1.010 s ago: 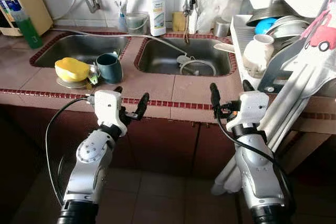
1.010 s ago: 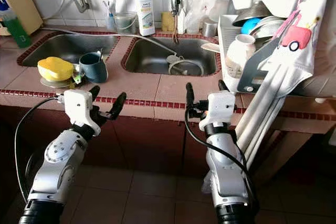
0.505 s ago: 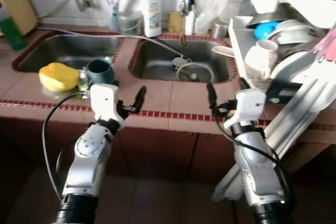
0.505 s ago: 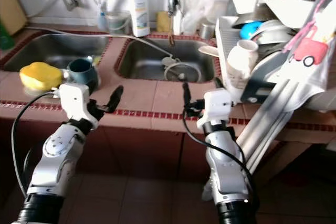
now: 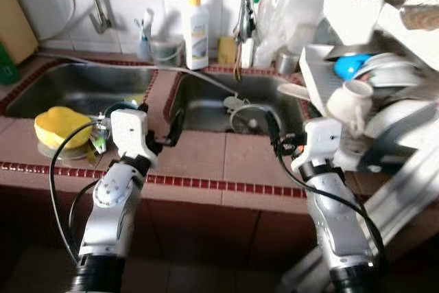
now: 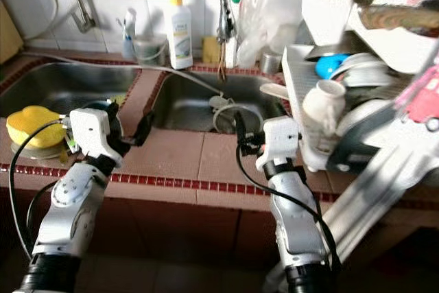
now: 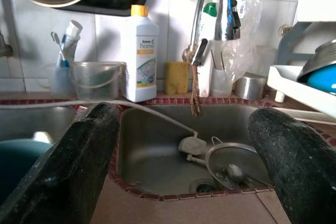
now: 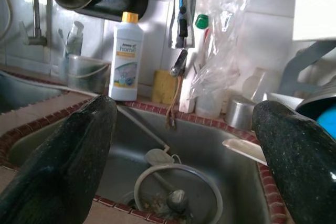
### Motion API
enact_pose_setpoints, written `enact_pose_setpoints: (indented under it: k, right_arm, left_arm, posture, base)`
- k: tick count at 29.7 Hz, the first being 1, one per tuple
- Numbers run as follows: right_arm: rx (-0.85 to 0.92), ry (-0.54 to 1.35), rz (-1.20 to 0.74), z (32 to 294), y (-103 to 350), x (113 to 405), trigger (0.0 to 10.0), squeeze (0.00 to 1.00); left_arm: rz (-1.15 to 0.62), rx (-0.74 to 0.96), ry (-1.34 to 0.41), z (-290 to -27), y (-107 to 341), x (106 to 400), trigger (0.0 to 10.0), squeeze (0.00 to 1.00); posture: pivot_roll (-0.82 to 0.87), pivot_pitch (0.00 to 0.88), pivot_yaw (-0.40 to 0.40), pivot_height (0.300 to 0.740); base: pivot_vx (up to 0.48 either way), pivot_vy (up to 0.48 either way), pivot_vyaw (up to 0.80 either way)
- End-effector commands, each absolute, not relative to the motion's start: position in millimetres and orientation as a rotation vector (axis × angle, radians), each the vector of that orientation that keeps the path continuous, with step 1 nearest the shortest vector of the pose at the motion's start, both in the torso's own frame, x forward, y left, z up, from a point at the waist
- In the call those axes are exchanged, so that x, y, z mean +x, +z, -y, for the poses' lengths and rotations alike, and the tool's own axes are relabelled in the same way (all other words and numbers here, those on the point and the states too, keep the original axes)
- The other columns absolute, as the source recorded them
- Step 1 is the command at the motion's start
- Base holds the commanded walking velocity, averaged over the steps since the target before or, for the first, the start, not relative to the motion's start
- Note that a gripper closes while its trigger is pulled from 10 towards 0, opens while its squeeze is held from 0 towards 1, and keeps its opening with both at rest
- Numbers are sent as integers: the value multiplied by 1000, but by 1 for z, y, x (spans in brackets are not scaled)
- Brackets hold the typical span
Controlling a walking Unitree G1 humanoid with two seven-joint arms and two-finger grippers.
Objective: Kitchen organization
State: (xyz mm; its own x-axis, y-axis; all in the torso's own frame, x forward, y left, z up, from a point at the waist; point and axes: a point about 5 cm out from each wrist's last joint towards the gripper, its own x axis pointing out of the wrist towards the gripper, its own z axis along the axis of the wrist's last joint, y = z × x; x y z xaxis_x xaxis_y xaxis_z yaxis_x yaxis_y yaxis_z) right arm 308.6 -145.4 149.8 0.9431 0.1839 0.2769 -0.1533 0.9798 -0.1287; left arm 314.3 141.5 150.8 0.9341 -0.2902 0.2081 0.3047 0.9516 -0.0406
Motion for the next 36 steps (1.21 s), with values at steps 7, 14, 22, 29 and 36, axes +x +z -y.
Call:
enact_pose_setpoints:
  k: [7,14,22,29,36]
  right_arm:
    - [-109,155,292,149,149,307,10000,0]
    - [-108,152,294,149,150,307,10000,0]
    - [-100,136,297,149,149,305,10000,0]
    - [-92,131,291,146,146,302,10000,0]
    - [-91,125,292,146,146,301,10000,0]
  left_arm:
    - [224,-48,-330,-138,153,313,10000,0]
    - [215,-54,-340,-137,153,314,10000,0]
    - [205,-42,-362,-135,153,316,10000,0]
    - [194,-30,-379,-133,152,317,10000,0]
    - [196,-27,-389,-132,154,318,10000,0]
  posture:
    - [-204,0,10,740]
    - [-210,0,19,740]
    - [-222,0,34,740]
    - [-227,0,42,740]
    - [-232,0,50,740]
  base:
    - [0,0,0]
    - [0,0,0]
    - [0,233,0]
    - [0,368,0]
    - [0,372,0]
